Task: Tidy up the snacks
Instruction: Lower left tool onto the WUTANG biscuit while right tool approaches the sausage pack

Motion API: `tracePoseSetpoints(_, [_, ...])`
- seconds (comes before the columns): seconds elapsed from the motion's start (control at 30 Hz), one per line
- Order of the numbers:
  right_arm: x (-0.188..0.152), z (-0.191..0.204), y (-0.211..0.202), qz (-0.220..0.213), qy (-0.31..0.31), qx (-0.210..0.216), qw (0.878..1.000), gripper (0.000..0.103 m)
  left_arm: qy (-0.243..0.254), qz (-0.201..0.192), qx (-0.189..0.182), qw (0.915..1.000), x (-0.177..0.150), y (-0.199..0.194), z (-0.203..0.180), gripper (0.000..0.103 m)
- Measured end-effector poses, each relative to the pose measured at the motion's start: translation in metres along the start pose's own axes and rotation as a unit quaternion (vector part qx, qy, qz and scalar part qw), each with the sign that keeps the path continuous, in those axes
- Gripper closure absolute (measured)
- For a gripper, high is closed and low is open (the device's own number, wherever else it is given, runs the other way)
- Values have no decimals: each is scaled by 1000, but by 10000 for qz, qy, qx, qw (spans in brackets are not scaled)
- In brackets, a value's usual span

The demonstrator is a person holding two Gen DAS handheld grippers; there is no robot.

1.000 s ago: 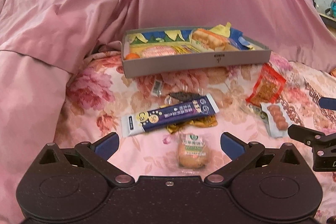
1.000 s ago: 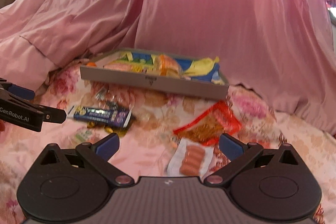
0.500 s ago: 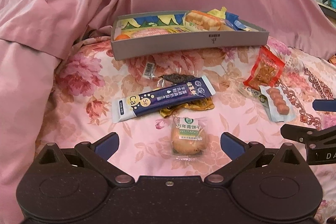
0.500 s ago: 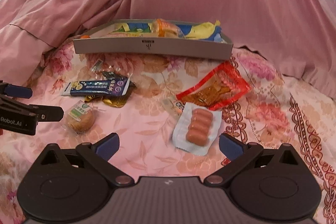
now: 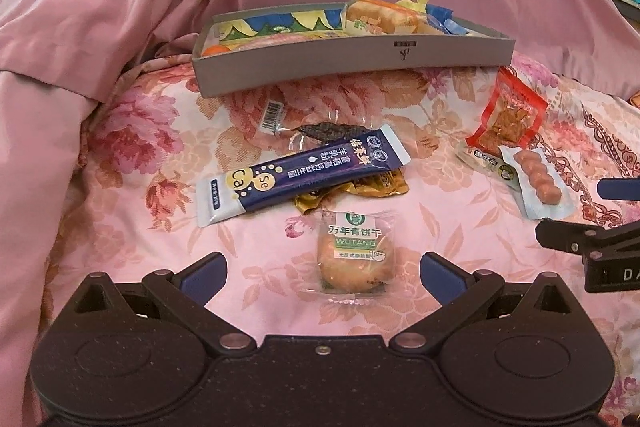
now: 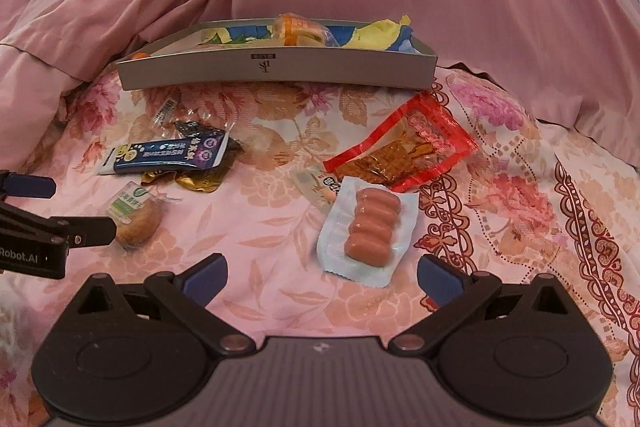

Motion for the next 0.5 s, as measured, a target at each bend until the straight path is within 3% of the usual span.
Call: tracePoseSetpoints(0.5, [7, -26, 34, 61, 243, -226, 9994, 0, 214, 161, -82, 9996, -1, 31, -8, 1])
Point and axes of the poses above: each gripper's, at about its wrist camera, not at the fingertips, and y roughly the way its jaws point, z to its left, x to its top, the point moved 7 cm from there along y, roughly the way its jaws point
